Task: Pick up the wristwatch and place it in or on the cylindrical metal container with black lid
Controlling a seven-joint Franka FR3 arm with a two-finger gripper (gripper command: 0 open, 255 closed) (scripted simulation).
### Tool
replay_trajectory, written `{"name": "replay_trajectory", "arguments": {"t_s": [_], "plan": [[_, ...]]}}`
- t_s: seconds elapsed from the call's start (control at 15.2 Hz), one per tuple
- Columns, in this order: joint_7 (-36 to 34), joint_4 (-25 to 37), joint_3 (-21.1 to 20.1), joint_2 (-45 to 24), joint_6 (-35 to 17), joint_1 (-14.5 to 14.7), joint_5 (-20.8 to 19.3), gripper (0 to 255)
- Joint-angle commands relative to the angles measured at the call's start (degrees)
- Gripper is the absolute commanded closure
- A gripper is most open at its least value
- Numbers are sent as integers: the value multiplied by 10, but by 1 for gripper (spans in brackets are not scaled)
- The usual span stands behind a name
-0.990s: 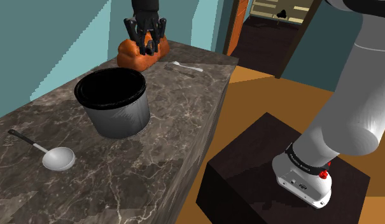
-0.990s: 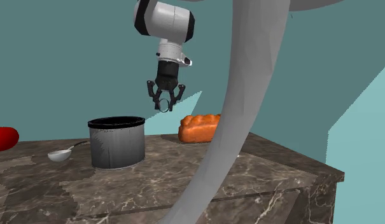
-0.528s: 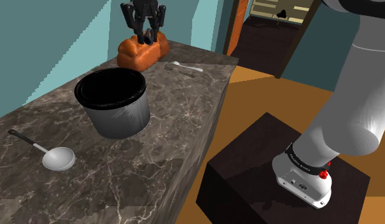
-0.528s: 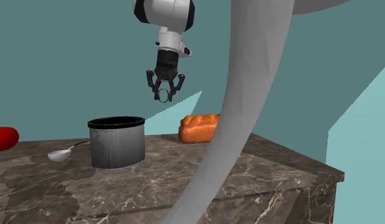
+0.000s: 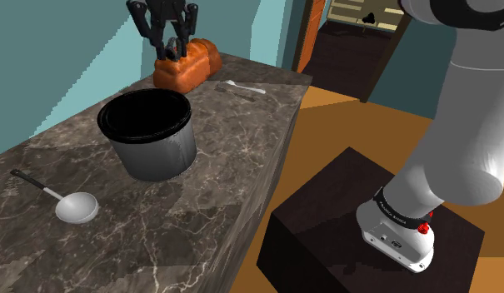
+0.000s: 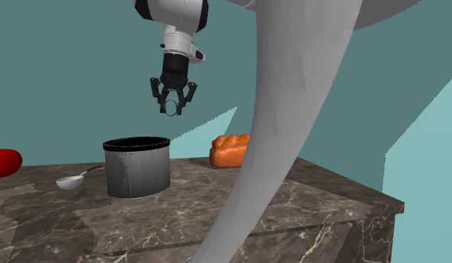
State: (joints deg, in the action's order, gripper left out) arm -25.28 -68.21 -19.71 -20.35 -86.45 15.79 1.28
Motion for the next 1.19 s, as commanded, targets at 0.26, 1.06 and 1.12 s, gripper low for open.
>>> {"name": "replay_trajectory", "arguments": {"t_s": [0.26,1.06,1.12], "plan": [[-78,73,-18,-54,12,70,-24,255],[-87,-26,-21,-43,-76,73,-21,255],[-86,-36,-21,-41,-84,72,-21,255]]}}
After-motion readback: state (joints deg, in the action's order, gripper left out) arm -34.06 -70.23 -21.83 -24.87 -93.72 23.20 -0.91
